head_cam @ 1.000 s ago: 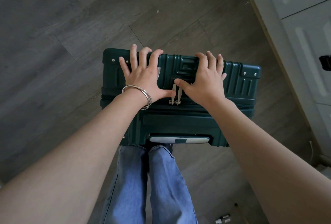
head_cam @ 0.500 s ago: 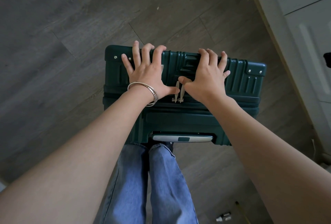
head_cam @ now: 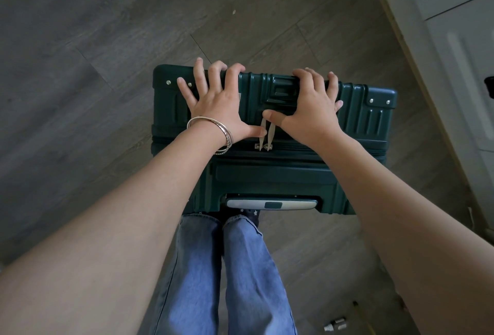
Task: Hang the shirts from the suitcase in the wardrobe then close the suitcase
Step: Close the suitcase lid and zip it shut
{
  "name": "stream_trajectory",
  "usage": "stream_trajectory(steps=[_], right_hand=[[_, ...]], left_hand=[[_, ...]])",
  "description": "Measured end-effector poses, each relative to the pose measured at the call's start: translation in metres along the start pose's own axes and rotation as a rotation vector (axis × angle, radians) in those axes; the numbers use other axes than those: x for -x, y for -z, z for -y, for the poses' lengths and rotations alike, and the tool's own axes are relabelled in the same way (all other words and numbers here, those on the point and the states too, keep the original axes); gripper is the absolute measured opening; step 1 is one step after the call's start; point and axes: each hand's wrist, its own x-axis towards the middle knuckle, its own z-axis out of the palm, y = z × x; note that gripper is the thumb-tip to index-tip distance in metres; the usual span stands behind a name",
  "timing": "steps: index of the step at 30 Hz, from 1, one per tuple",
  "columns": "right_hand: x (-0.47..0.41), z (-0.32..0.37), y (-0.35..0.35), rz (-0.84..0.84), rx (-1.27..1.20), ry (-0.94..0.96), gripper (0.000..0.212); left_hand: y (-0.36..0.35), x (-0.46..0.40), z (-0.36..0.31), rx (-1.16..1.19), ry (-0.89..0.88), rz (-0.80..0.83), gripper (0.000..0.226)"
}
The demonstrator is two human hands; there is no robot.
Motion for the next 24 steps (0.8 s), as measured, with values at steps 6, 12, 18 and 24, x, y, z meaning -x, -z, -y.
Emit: stream_trajectory(steps=[6, 12, 18, 24], right_hand=[[0.001, -0.005, 0.003, 0.028, -0.019, 0.000, 0.082], [0.002, 0.003, -0.006, -0.002, 0.034, -0.048, 0.089], [0.005, -0.004, -0.002, 0.009, -0.046, 0.025, 0.090], [0.011, -0.004, -0.005, 0.052, 0.077, 0.039, 0.110]], left_hand=[[0.003, 0.003, 0.001, -0.001, -0.009, 0.041, 0.110], [0.000, 0.006, 0.002, -0.021, -0.001, 0.019, 0.111], [0.005, 0.008, 0.007, -0.022, 0.000, 0.048, 0.114], [0.006, 0.011, 0.010, -0.022, -0.006, 0.065, 0.116]])
